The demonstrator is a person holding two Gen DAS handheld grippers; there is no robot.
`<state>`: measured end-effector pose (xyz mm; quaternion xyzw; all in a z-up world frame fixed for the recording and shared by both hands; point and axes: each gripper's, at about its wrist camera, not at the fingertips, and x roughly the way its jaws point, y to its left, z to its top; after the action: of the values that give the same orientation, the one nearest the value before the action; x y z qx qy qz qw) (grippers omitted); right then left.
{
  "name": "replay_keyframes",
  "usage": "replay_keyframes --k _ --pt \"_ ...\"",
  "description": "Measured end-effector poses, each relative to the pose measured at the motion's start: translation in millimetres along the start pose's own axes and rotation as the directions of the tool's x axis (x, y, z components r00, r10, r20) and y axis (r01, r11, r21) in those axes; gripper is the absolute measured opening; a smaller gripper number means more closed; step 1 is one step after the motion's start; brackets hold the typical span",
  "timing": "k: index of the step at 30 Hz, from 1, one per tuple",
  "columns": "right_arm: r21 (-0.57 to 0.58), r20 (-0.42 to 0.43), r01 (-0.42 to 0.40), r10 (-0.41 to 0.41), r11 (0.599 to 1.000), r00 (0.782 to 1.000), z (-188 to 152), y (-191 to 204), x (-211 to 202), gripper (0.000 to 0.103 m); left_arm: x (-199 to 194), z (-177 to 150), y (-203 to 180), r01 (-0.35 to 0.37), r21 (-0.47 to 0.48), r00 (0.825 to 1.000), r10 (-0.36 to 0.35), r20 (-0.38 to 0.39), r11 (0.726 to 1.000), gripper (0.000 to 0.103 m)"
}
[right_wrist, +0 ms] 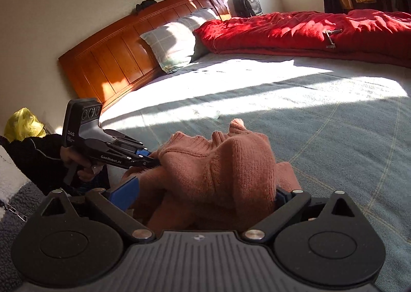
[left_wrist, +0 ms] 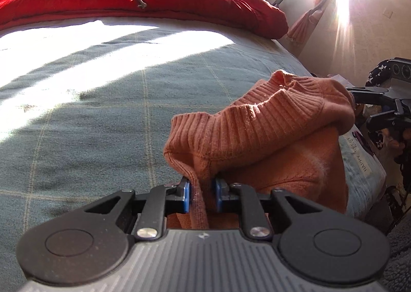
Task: Fold clothes
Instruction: 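Lift the sweater by the collar with both grippers, spreading it apart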
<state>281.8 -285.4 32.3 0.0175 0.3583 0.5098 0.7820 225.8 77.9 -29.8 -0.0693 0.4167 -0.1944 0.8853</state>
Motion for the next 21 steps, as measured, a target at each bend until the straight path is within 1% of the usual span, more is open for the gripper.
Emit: replay_keyframes --k 2,3,5,6,8,11,15,17,21 --pt "0.002 -0.006 0.021 -0.021 1.000 1.000 3 -5 1 0.076 -2 1 1 -0.002 0.004 1.000 0.002 0.009 1.000 0.017" --pt "0.017 -0.002 0.015 -0.015 1.000 1.000 5 -10 0 0.074 -3 2 1 -0.004 0.007 1.000 0.004 0.014 1.000 0.017" --pt "0.028 -0.004 0.017 -0.017 0.999 1.000 6 -16 -1 0.064 -5 3 1 -0.006 0.011 1.000 0.006 0.023 1.000 0.017" --pt "0.023 -0.013 0.033 -0.033 0.999 0.999 7 -17 0 0.061 -6 4 2 -0.007 0.013 1.000 0.007 0.027 1.000 0.016" --pt "-0.004 -0.044 0.099 -0.099 0.995 0.994 9 -15 5 0.049 -2 14 1 -0.019 0.047 0.999 0.017 0.035 0.999 0.016" --pt "-0.052 -0.059 0.188 -0.191 0.981 0.980 16 -8 10 0.042 6 34 0 -0.041 0.114 0.998 0.035 0.048 0.993 0.016" --pt "-0.119 -0.063 0.282 -0.291 0.952 0.955 31 -3 17 0.038 16 60 -1 -0.071 0.201 0.996 0.058 0.067 0.977 0.016" --pt "-0.147 -0.069 0.331 -0.344 0.932 0.936 39 -3 23 0.037 22 73 -2 -0.086 0.243 0.995 0.069 0.077 0.966 0.016" --pt "-0.162 -0.103 0.407 -0.426 0.899 0.899 53 -15 36 0.037 32 99 -4 -0.117 0.327 0.991 0.089 0.099 0.938 0.016"
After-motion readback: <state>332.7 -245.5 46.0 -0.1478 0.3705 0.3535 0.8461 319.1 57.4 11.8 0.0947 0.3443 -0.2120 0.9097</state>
